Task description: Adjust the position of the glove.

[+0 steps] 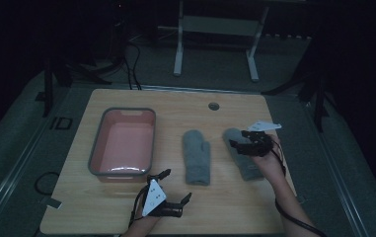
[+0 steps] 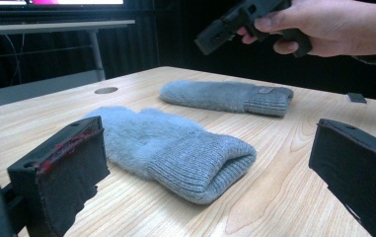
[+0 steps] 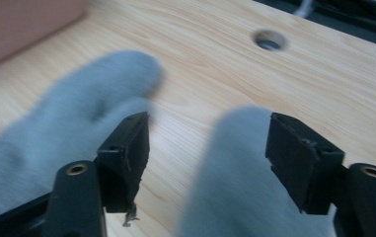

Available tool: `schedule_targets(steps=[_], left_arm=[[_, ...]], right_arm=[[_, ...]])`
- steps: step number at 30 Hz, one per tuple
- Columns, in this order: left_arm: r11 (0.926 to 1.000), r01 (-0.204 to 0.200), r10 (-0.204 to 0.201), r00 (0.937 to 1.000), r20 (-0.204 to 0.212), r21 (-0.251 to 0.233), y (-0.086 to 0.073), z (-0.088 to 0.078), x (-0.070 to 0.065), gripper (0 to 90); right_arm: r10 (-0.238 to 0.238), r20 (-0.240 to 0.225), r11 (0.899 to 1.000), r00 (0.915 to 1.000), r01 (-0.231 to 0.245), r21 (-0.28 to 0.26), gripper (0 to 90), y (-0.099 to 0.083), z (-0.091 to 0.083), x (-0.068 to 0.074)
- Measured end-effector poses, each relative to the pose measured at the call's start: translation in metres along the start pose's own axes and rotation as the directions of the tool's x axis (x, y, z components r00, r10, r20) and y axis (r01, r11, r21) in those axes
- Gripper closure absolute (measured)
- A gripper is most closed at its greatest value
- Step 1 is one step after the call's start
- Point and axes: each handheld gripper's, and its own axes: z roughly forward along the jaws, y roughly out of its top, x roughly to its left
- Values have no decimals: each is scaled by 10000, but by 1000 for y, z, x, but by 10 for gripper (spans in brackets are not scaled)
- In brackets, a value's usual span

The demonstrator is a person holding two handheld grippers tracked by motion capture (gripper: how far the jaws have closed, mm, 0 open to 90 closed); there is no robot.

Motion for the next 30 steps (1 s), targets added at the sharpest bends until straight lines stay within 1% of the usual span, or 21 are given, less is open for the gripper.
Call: schedule_targets(steps=[2,4,6,8,10,11,12,13,14,16,18,19,20,21,22,25,26,27,28,30], left_arm=[[10000,3,-3,10000,-3,-7,0,0,0,12],[10000,-10,10,10000,-10,-7,0,0,0,12],[10000,-12,12,10000,-5,-8,0,0,0,12],[10000,-11,11,10000,-2,-7,0,0,0,12],[10000,-26,26,10000,0,-9,0,0,0,12],[10000,-40,40,10000,3,-1,0,0,0,12],[10000,-40,40,10000,3,-1,0,0,0,12],[10000,-37,37,10000,3,-4,0,0,0,12],[10000,-28,28,10000,5,-8,0,0,0,12],[10000,-13,13,10000,1,-7,0,0,0,12],[10000,-6,6,10000,-3,-12,0,0,0,12],[10000,-5,5,10000,-4,-10,0,0,0,12],[10000,1,-1,10000,-8,-7,0,0,0,13],[10000,-2,2,10000,-6,-7,0,0,0,12],[10000,-1,1,10000,-10,-8,0,0,0,12],[10000,-7,7,10000,-2,-9,0,0,0,12],[10000,-8,8,10000,-3,-8,0,0,0,12],[10000,-13,13,10000,3,-6,0,0,0,12],[10000,-24,24,10000,9,-5,0,0,0,12],[10000,-55,55,10000,27,-3,0,0,0,13]], right_arm=[[207,212,9997,9996,-209,98,339,-8,-4,-11],[264,490,9994,9984,-275,230,340,-15,-6,-19],[449,550,9982,9975,-470,385,340,-23,-5,-25],[664,502,9962,9965,-690,531,355,-32,-4,-30],[796,546,9950,9953,-827,561,363,-40,-4,-34],[944,554,9935,9940,-976,579,363,-44,-4,-36],[944,554,9935,9940,-976,579,363,-44,-4,-36],[1064,542,9923,9928,-1095,576,363,-48,-4,-37],[1131,531,9908,9922,-1166,689,386,-55,-5,-36],[1162,511,9899,9919,-1199,759,415,-62,-7,-34],[1417,332,9862,9894,-1440,812,420,-69,-8,-32],[1350,362,9863,9902,-1378,910,424,-72,-6,-30],[1288,513,9859,9903,-1335,1012,426,-75,-5,-29],[1335,579,9846,9894,-1390,1061,437,-78,-3,-29],[1485,494,9829,9877,-1529,1029,439,-81,0,-30],[1542,590,9815,9863,-1597,1057,445,-84,4,-28],[1460,650,9818,9872,-1526,1126,446,-83,5,-27],[1281,792,9831,9886,-1371,1213,446,-83,7,-25],[1131,839,9839,9900,-1234,1294,461,-82,8,-23],[1047,831,9825,9910,-1160,1454,518,-81,9,-22]])
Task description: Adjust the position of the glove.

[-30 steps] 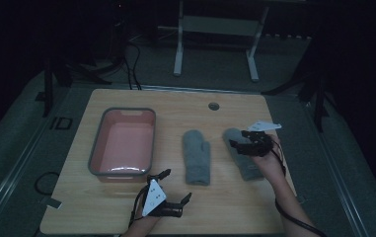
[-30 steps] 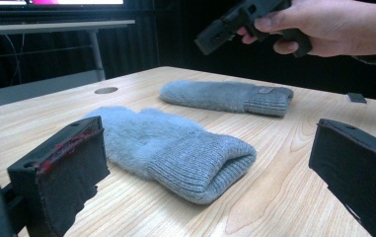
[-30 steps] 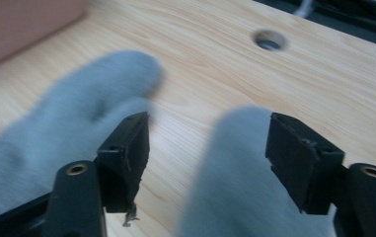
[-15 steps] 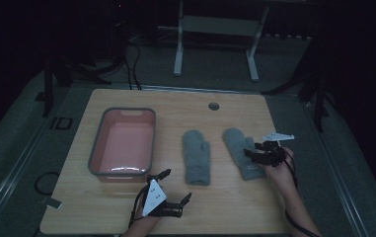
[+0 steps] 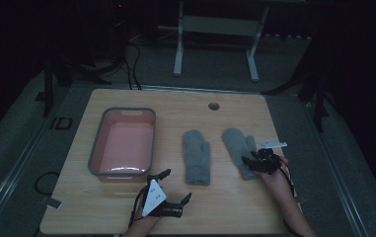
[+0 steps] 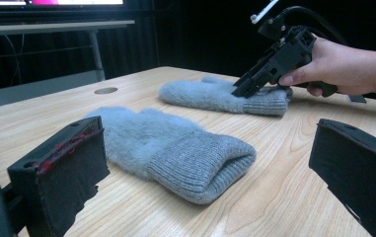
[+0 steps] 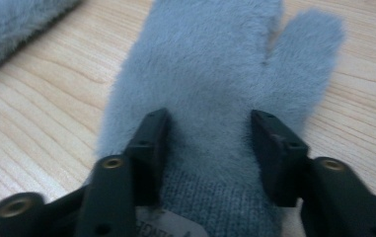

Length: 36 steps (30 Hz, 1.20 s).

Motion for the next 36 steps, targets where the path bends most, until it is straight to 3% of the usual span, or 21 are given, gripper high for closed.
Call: schedule_targets(steps=[4,11,12,16,22,30,36], left_arm=[[10000,-21,21,10000,2,-4,0,0,0,12],[10000,-36,36,10000,2,17,0,0,0,13],[10000,-36,36,10000,2,17,0,0,0,12],[10000,-29,29,10000,4,4,0,0,0,12],[10000,-40,40,10000,-18,-16,0,0,-1,13],[10000,-56,56,10000,-20,-11,0,0,-1,12],[10000,-73,73,10000,-26,-15,0,0,-1,13]], right_arm=[[-513,403,9986,9979,508,113,680,1,1,12],[246,530,9997,9983,-244,-40,825,0,-3,22],[246,530,9997,9983,-244,-40,825,0,-3,22],[1046,516,9933,9932,-1018,-541,839,4,-13,27],[1467,722,9825,9865,-1368,-1268,840,18,-34,40],[1701,370,9646,9847,-1587,-2105,839,50,-64,63],[1575,-28,9546,9875,-1530,-2555,839,72,-70,89]])
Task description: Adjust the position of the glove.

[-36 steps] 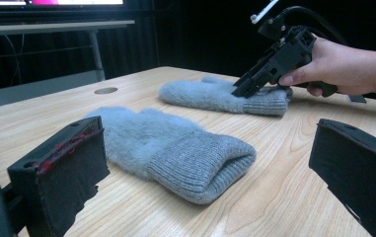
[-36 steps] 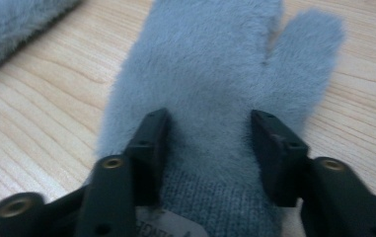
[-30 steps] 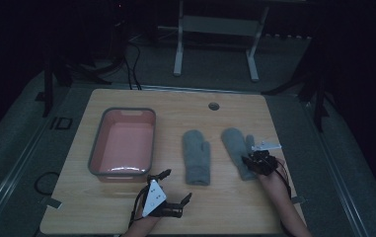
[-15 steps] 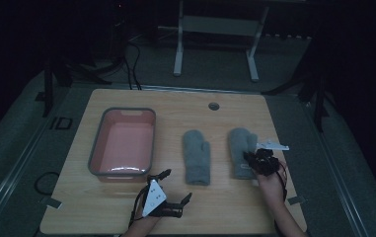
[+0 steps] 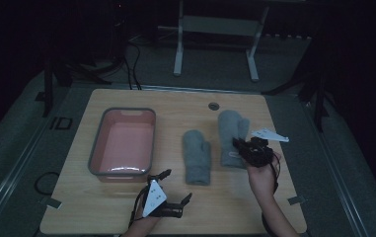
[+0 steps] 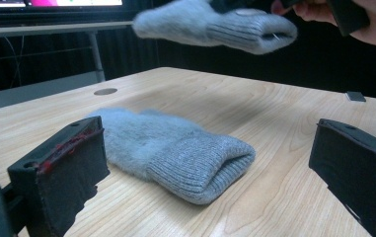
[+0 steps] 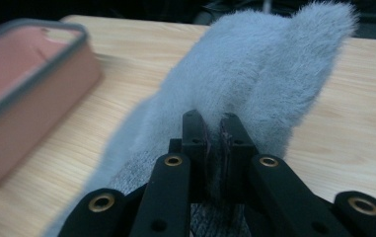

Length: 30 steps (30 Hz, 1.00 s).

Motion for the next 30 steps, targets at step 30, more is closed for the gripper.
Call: schedule_targets(steps=[30], left_arm=[[10000,-54,54,10000,33,-12,0,0,-1,12]], right_arm=[[516,-975,9924,9939,-401,1164,837,-36,66,80]])
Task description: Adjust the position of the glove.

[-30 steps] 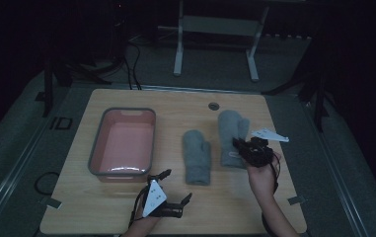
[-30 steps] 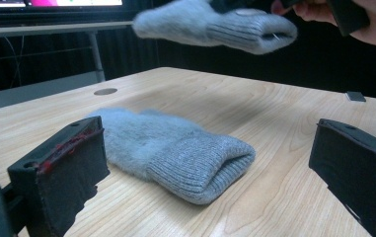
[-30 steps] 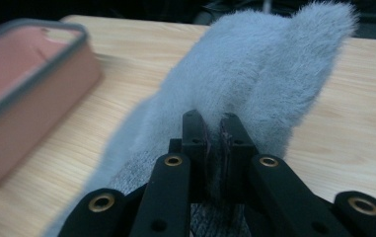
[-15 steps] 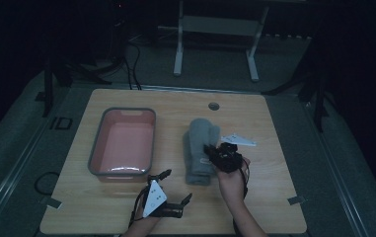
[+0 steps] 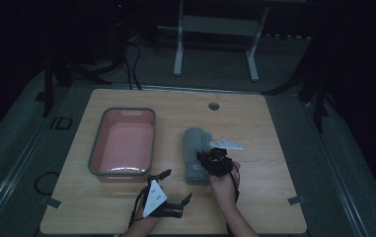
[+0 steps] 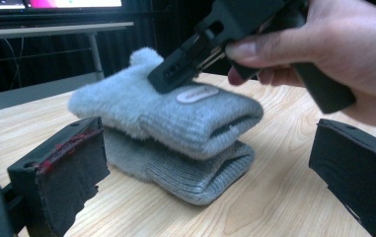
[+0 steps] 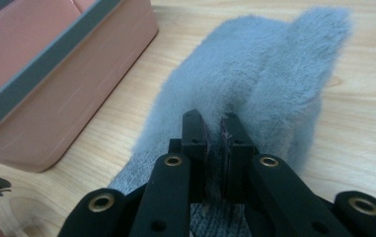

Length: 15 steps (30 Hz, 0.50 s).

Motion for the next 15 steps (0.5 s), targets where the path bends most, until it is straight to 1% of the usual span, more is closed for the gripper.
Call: schedule_targets(steps=[1,3,7,10,13,15], left_arm=[[10000,-2,2,10000,-2,0,0,0,0,12],[10000,-5,5,10000,2,10,0,0,0,12],[10000,19,-19,10000,-3,3,0,0,0,12],[10000,20,-20,10000,2,1,0,0,0,12],[10000,17,-17,10000,-3,0,0,0,0,13],[10000,25,-25,10000,-2,3,0,0,0,12]], right_arm=[[-5,-24,10000,10000,6,59,837,-1,2,0],[-85,103,9999,9999,83,149,837,-4,6,-1],[134,90,9995,9999,-136,282,835,-7,13,-6],[-45,168,9993,9998,39,380,830,-9,16,-4],[-36,163,9990,9999,28,457,822,-12,21,-5],[141,181,9988,9997,-149,472,818,-14,22,-7]])
